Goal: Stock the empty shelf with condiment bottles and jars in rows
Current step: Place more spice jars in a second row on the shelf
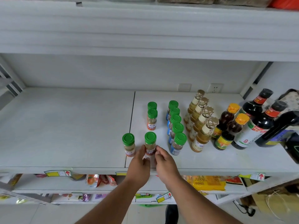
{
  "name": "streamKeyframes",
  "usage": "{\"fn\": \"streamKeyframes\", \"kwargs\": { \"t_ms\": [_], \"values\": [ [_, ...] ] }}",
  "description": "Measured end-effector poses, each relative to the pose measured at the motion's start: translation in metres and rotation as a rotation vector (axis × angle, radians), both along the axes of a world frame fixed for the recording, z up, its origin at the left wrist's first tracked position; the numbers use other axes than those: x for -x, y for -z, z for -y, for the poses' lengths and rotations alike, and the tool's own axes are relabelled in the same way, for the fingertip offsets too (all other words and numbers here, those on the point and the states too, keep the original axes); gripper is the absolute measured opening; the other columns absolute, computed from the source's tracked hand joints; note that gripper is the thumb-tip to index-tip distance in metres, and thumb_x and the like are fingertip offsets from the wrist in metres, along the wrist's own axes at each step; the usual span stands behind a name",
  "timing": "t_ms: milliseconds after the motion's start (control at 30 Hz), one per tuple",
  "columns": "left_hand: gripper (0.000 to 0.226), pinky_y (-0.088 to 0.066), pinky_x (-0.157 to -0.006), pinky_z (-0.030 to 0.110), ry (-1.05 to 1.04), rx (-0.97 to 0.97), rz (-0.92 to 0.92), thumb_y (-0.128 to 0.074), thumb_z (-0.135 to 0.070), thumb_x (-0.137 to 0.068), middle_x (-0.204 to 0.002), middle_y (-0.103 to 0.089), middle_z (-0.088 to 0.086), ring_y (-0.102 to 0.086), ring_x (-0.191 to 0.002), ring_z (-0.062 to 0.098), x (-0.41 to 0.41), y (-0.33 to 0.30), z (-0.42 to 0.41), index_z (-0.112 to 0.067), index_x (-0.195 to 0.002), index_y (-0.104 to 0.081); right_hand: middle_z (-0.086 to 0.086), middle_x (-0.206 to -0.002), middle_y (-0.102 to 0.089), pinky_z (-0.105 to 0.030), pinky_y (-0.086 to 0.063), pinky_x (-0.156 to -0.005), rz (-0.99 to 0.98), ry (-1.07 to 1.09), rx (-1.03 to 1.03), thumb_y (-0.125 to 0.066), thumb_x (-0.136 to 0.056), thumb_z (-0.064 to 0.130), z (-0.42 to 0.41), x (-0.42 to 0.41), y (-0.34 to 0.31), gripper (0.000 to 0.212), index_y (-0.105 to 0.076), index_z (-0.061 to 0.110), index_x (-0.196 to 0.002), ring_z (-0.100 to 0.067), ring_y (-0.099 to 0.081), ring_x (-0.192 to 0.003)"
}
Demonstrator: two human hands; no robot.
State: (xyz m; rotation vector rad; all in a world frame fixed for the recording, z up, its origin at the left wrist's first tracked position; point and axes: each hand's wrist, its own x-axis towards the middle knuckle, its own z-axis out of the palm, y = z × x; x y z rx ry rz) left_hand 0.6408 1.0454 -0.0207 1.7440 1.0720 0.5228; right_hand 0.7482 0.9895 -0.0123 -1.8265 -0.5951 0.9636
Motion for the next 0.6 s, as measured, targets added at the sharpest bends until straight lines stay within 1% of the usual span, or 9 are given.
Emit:
{"fn": "streamKeyframes", "kwargs": {
  "t_ms": [33, 100, 167, 233, 300, 367, 433, 533, 600],
  "values": [
    [0.061, -0.036, -0.081, -0.003, 0.003, 0.005, -0.007, -0.044, 0.0, -0.094, -0.127, -0.062, -0.019, -0.056, -0.108, -0.015, -0.002, 0.001, -0.001, -0.039, -0.141, -0.048, 0.01, -0.139, -0.061, -0.049, -0.049, -0.109, -0.01, 0.008, -0.006, -0.042, -0.108, 0.03, 0.0, -0.001, 0.0, 0.037, -0.058, 0.038, -0.141, -0.017, -0.057, -0.126],
    [0.063, -0.036, -0.084, -0.002, 0.003, 0.012, -0.005, -0.044, 0.0, -0.093, -0.129, -0.061, -0.019, -0.057, -0.112, -0.01, -0.005, 0.002, -0.003, -0.037, -0.143, -0.046, 0.011, -0.136, -0.062, -0.049, -0.05, -0.107, -0.026, 0.025, -0.013, -0.042, -0.108, 0.029, 0.0, -0.003, 0.0, 0.037, -0.059, 0.039, -0.139, -0.018, -0.058, -0.124],
    [0.065, -0.035, -0.086, -0.003, 0.01, 0.011, 0.001, -0.043, 0.003, -0.092, -0.13, -0.061, -0.018, -0.055, -0.113, -0.014, -0.009, 0.003, -0.007, -0.035, -0.145, -0.046, 0.01, -0.138, -0.061, -0.049, -0.05, -0.108, -0.035, 0.036, -0.019, -0.042, -0.108, 0.028, -0.001, -0.006, 0.0, 0.037, -0.058, 0.039, -0.141, -0.018, -0.058, -0.125],
    [0.066, -0.034, -0.085, -0.004, 0.019, 0.023, 0.012, -0.043, 0.004, -0.092, -0.13, -0.061, -0.018, -0.052, -0.111, -0.02, -0.014, 0.004, -0.011, -0.034, -0.145, -0.046, 0.009, -0.142, -0.059, -0.043, -0.046, -0.112, -0.036, 0.049, -0.023, -0.042, -0.109, 0.028, -0.005, -0.009, 0.001, 0.038, -0.057, 0.036, -0.143, -0.017, -0.056, -0.129],
    [0.066, -0.035, -0.085, -0.002, 0.009, 0.026, 0.031, -0.043, 0.004, -0.091, -0.128, -0.062, -0.016, -0.053, -0.109, -0.018, -0.02, 0.005, -0.016, -0.034, -0.145, -0.046, 0.01, -0.144, -0.059, -0.037, -0.042, -0.115, -0.032, 0.054, -0.034, -0.042, -0.109, 0.028, -0.011, -0.012, 0.002, 0.04, -0.056, 0.035, -0.145, -0.016, -0.054, -0.132],
    [0.065, -0.038, -0.084, 0.001, -0.009, 0.0, 0.056, -0.042, 0.006, -0.089, -0.121, -0.065, -0.016, -0.057, -0.105, -0.015, -0.026, 0.005, -0.022, -0.034, -0.139, -0.051, 0.009, -0.144, -0.059, -0.034, -0.04, -0.115, -0.041, 0.063, -0.043, -0.042, -0.109, 0.026, -0.019, -0.014, 0.004, 0.04, -0.056, 0.034, -0.146, -0.015, -0.054, -0.131],
    [0.063, -0.039, -0.083, 0.002, -0.028, -0.017, 0.063, -0.042, 0.005, -0.089, -0.115, -0.066, -0.019, -0.058, -0.1, -0.015, -0.033, 0.005, -0.029, -0.038, -0.135, -0.052, 0.006, -0.144, -0.06, -0.034, -0.04, -0.115, -0.063, 0.079, -0.059, -0.042, -0.109, 0.025, -0.028, -0.017, 0.006, 0.04, -0.055, 0.031, -0.147, -0.016, -0.055, -0.13],
    [0.064, -0.041, -0.082, 0.002, -0.054, 0.0, 0.064, -0.045, 0.003, -0.091, -0.112, -0.066, -0.017, -0.058, -0.093, -0.015, -0.04, 0.009, -0.038, -0.035, -0.142, -0.049, 0.006, -0.14, -0.062, -0.036, -0.041, -0.116, -0.077, 0.095, -0.078, -0.042, -0.109, 0.022, -0.042, -0.021, 0.006, 0.04, -0.055, 0.028, -0.146, -0.016, -0.056, -0.13],
    [0.064, -0.043, -0.081, 0.005, -0.065, 0.006, 0.056, -0.047, 0.0, -0.091, -0.111, -0.066, -0.016, -0.059, -0.094, -0.007, -0.044, 0.009, -0.043, -0.035, -0.145, -0.047, 0.005, -0.139, -0.063, -0.038, -0.041, -0.117, -0.083, 0.107, -0.08, -0.042, -0.109, 0.021, -0.05, -0.023, 0.007, 0.04, -0.055, 0.026, -0.146, -0.016, -0.057, -0.129]
  ]
}}
